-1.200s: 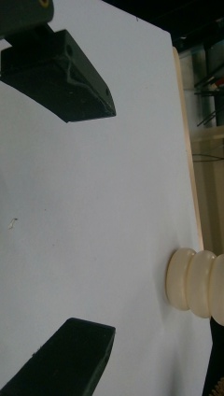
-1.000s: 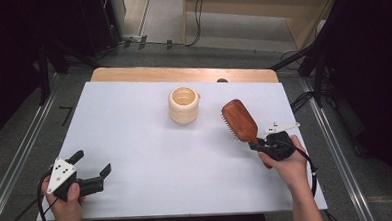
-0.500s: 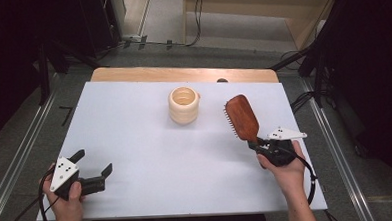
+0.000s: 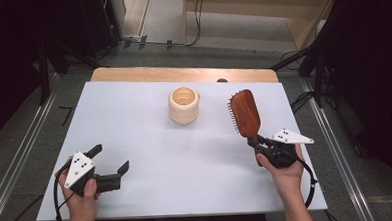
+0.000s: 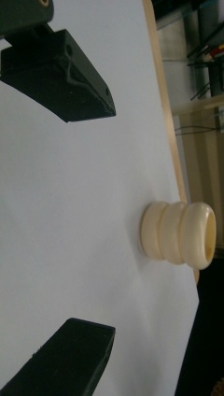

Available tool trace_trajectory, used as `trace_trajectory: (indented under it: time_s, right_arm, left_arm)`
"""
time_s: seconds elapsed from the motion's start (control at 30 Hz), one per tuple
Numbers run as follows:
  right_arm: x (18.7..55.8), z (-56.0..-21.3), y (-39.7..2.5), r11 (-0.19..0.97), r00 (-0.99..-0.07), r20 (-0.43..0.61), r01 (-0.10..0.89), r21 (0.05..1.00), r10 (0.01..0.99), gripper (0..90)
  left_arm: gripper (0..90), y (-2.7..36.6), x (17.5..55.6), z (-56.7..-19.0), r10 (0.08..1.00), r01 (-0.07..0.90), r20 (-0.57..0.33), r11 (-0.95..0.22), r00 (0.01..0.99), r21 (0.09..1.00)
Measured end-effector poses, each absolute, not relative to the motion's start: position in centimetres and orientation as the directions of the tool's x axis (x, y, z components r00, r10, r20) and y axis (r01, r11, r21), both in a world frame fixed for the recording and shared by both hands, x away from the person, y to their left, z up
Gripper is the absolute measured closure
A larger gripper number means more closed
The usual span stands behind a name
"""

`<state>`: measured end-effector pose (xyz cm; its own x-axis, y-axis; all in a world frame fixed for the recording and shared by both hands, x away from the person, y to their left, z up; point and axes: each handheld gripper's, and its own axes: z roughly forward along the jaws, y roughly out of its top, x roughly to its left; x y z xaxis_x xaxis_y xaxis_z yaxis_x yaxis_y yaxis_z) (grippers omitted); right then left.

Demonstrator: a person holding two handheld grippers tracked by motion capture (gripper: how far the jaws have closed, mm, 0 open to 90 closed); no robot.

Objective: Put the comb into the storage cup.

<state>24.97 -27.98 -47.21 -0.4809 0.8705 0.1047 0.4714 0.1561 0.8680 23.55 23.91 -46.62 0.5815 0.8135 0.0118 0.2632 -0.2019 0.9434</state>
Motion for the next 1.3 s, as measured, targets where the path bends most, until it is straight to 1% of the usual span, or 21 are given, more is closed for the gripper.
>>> trace_trajectory:
  time_s: [0.13, 0.33, 0.73, 1.17, 1.3]
  right_arm:
    - [24.8, -47.1, -28.0, 0.153, -0.486, 0.103, 0.459, 0.875, 0.868, 70.7]
    - [24.7, -47.0, -27.5, 0.157, -0.497, 0.094, 0.440, 0.884, 0.863, 70.6]
    - [24.5, -47.2, -25.5, 0.163, -0.532, 0.086, 0.404, 0.900, 0.843, 70.6]
    - [24.0, -47.4, -22.5, 0.194, -0.585, 0.060, 0.363, 0.912, 0.809, 70.6]
    - [23.8, -47.3, -21.8, 0.206, -0.596, 0.047, 0.349, 0.914, 0.801, 70.6]
  left_arm:
    - [0.0, 22.2, 23.9, -45.7, 0.785, 0.244, 0.002, -0.194, 0.619, 0.950]
    - [0.0, 19.9, 24.5, -44.5, 0.749, 0.209, 0.022, -0.213, 0.662, 0.954]
    - [0.0, 17.4, 25.6, -43.9, 0.711, 0.194, 0.013, -0.210, 0.703, 0.958]
    - [0.0, 15.1, 25.8, -43.0, 0.671, 0.176, 0.002, -0.198, 0.741, 0.964]
    - [0.0, 14.3, 25.9, -42.9, 0.660, 0.178, -0.014, -0.182, 0.751, 0.967]
